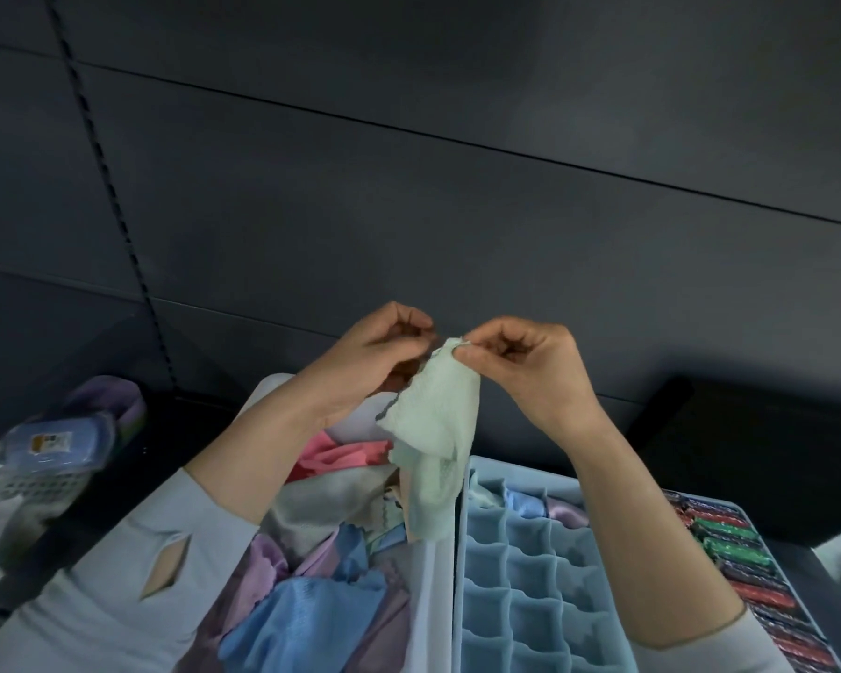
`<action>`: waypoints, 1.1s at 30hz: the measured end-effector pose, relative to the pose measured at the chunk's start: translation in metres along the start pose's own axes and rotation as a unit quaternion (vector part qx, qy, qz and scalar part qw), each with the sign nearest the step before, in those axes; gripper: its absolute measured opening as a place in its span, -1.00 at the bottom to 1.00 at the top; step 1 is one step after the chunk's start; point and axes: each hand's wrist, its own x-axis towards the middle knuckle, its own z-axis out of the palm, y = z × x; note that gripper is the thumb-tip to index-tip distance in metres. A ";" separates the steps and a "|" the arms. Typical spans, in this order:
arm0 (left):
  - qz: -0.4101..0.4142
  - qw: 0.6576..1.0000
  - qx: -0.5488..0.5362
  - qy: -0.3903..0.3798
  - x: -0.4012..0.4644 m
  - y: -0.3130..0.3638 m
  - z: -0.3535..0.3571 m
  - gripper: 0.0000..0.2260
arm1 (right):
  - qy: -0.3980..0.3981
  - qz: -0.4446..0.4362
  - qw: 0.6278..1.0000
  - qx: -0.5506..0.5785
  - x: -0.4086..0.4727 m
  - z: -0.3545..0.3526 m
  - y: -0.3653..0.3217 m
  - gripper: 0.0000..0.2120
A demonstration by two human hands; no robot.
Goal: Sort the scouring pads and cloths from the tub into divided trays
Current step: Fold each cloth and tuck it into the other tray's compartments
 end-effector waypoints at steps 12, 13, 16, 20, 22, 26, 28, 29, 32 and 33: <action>0.183 0.957 0.181 0.135 -0.003 -0.003 -0.019 -0.91 | -0.020 0.052 0.998 -0.026 0.004 -0.012 0.030 -0.87; 0.209 0.949 0.183 0.150 -0.003 0.000 -0.016 -0.90 | -0.001 0.050 0.999 -0.014 0.004 -0.010 0.032 -0.87; 0.269 0.928 0.158 0.206 -0.005 0.003 -0.007 -0.91 | 0.043 0.037 0.997 0.048 0.004 -0.009 0.029 -0.85; 0.232 0.941 0.168 0.177 -0.004 0.003 -0.009 -0.82 | 0.044 0.026 0.993 0.108 0.004 -0.010 0.019 -0.86; 0.163 0.960 0.182 0.134 -0.001 -0.005 -0.012 -0.83 | 0.049 0.028 0.990 0.127 0.005 -0.011 0.020 -0.87; 0.151 0.958 0.192 0.152 0.002 -0.017 -0.010 -0.82 | 0.029 0.058 0.989 0.132 0.002 -0.013 0.024 -0.93; 0.156 0.958 0.179 0.162 0.002 -0.017 -0.008 -0.83 | 0.033 0.060 0.989 0.131 0.001 -0.012 0.023 -0.96; 0.158 0.957 0.179 0.166 0.002 -0.016 -0.008 -0.86 | 0.040 0.057 0.989 0.129 0.001 -0.012 0.022 -0.96; 0.170 0.955 0.181 0.161 0.001 -0.014 -0.005 -0.86 | 0.051 0.049 0.989 0.131 0.002 -0.014 0.019 -0.97; 0.172 0.957 0.179 0.151 0.001 -0.014 -0.004 -0.84 | 0.054 0.049 0.988 0.134 0.003 -0.015 0.019 -0.97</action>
